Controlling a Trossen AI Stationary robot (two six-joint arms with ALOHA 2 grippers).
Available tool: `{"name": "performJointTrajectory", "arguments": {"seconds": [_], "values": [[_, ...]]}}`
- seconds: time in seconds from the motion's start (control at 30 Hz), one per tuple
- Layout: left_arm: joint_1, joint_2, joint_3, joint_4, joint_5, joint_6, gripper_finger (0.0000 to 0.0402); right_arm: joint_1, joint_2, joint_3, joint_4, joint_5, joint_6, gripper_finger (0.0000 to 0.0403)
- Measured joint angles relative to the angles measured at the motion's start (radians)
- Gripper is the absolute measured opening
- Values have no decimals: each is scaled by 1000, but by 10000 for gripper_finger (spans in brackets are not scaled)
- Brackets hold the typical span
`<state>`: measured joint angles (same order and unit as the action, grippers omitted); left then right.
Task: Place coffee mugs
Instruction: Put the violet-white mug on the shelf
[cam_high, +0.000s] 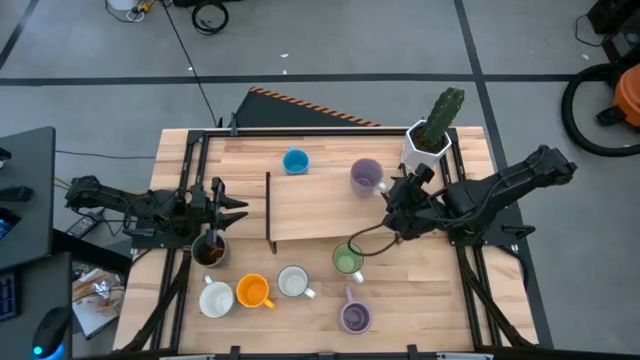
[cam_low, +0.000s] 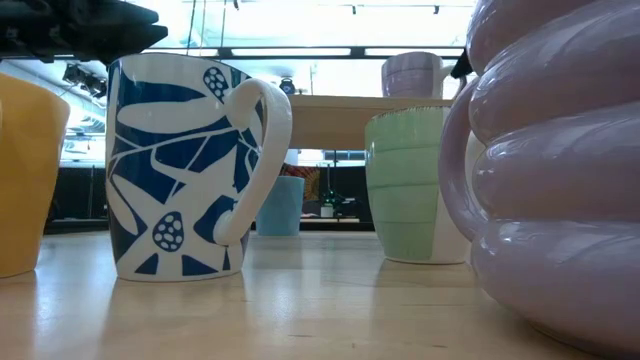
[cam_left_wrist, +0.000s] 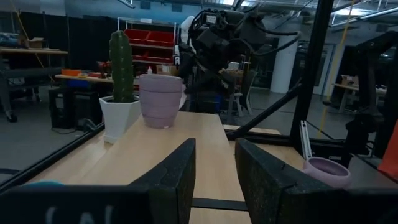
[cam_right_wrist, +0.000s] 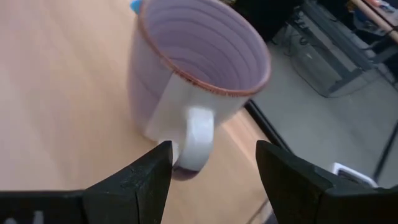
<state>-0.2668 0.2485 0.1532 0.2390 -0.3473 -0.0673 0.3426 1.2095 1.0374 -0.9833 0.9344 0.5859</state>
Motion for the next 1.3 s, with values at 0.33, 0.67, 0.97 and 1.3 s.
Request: {"name": "performJointTrajectory", "arguments": {"seconds": [0.33, 0.67, 0.97, 1.3], "values": [[0, 0, 0, -7, 0, 1, 118, -74, -2, 0, -63, -32, -157, 238], [0, 0, 0, -29, 0, 0, 118, -167, -61, 0, -63, -70, -409, 238], [0, 0, 0, -29, 0, 0, 118, -205, -122, 10, 19, -186, -501, 238], [0, 0, 0, -29, 0, 0, 118, -192, -101, 122, -26, -264, -433, 238]]}}
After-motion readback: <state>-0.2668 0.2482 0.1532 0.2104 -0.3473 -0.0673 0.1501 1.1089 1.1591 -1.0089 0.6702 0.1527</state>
